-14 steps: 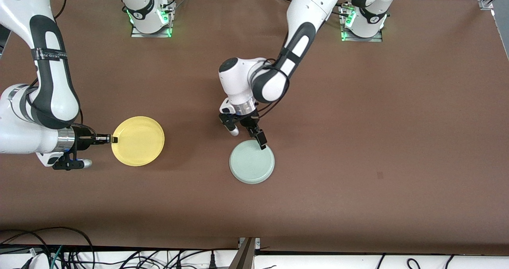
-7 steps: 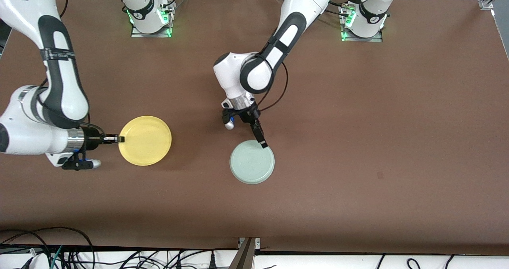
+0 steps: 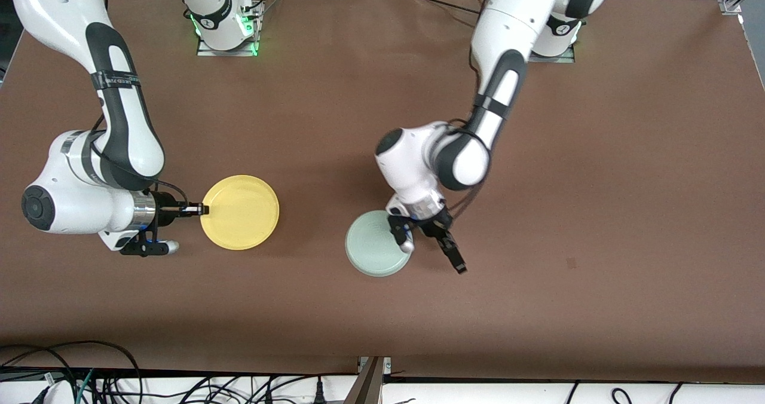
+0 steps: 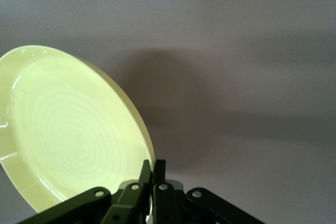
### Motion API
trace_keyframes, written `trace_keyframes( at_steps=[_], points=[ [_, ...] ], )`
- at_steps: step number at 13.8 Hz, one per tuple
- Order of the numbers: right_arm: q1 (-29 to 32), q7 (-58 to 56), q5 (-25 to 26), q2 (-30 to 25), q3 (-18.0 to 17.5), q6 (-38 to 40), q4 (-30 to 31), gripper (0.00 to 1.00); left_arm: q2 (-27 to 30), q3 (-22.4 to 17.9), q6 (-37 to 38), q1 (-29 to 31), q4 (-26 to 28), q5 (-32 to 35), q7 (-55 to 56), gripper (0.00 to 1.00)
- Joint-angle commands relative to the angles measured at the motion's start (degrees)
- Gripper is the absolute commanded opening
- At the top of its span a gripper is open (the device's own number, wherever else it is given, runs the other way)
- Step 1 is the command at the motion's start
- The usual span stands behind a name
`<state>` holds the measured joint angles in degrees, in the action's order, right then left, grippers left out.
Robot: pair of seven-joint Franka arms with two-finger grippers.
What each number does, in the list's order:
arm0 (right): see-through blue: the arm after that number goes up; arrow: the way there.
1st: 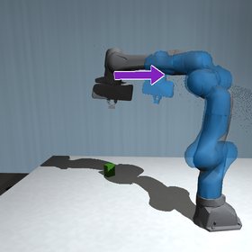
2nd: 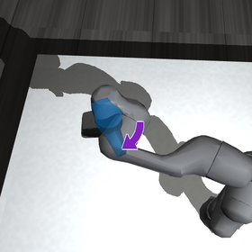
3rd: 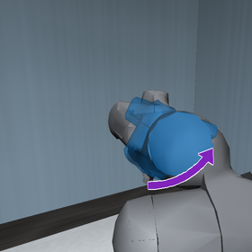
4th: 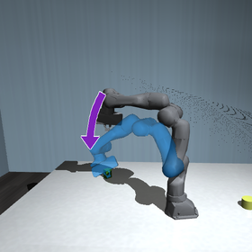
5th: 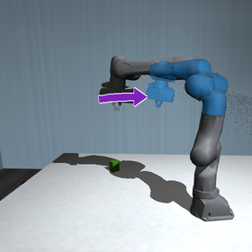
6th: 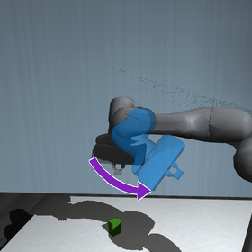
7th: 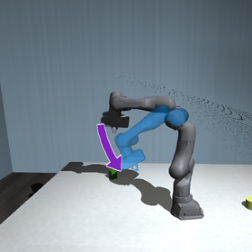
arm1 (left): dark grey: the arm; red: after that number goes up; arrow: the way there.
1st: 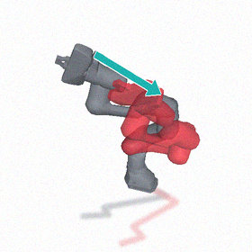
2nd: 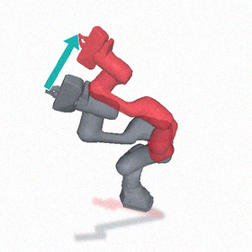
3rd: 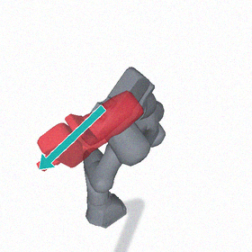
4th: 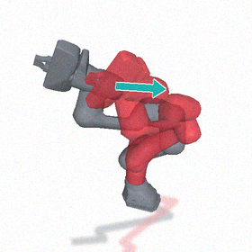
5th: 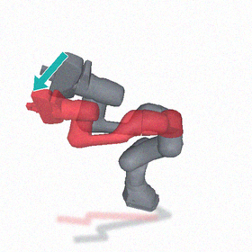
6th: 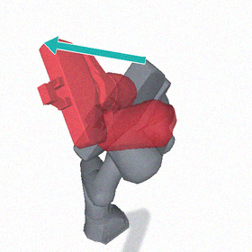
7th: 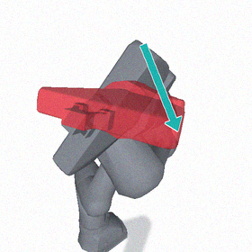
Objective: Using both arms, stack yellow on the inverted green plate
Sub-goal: 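Carry the yellow plate with the right gripper while the left gripper withdraws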
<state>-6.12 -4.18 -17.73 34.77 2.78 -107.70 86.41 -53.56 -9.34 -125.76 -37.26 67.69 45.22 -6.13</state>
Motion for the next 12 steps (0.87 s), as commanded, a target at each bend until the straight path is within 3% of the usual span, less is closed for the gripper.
trace_keyframes(
  at_steps=[1, 6, 9, 12],
  points=[
    [-4.2, 4.9, -3.4, 1.2, -0.1, -3.3, 0.6, 0.00, 1.7, 1.3, -0.2, 4.7, -2.2, 0.0, -2.9, 1.00],
    [-13.7, 16.6, -7.8, 4.7, -0.1, -13.3, 0.7, 0.00, 4.3, 1.8, -0.2, 12.8, -4.8, -8.3, -7.7, 1.00],
    [-18.4, 22.4, -8.5, 7.0, -0.1, -18.9, 0.6, 0.00, 8.5, 1.3, 1.7, 19.6, -2.8, -28.1, -11.8, 1.00],
    [-20.5, 24.6, -8.5, 8.2, -0.1, -20.7, 0.6, 0.00, 11.6, 1.5, 8.5, 23.6, -2.1, -36.2, -17.0, 1.00]
  ],
)
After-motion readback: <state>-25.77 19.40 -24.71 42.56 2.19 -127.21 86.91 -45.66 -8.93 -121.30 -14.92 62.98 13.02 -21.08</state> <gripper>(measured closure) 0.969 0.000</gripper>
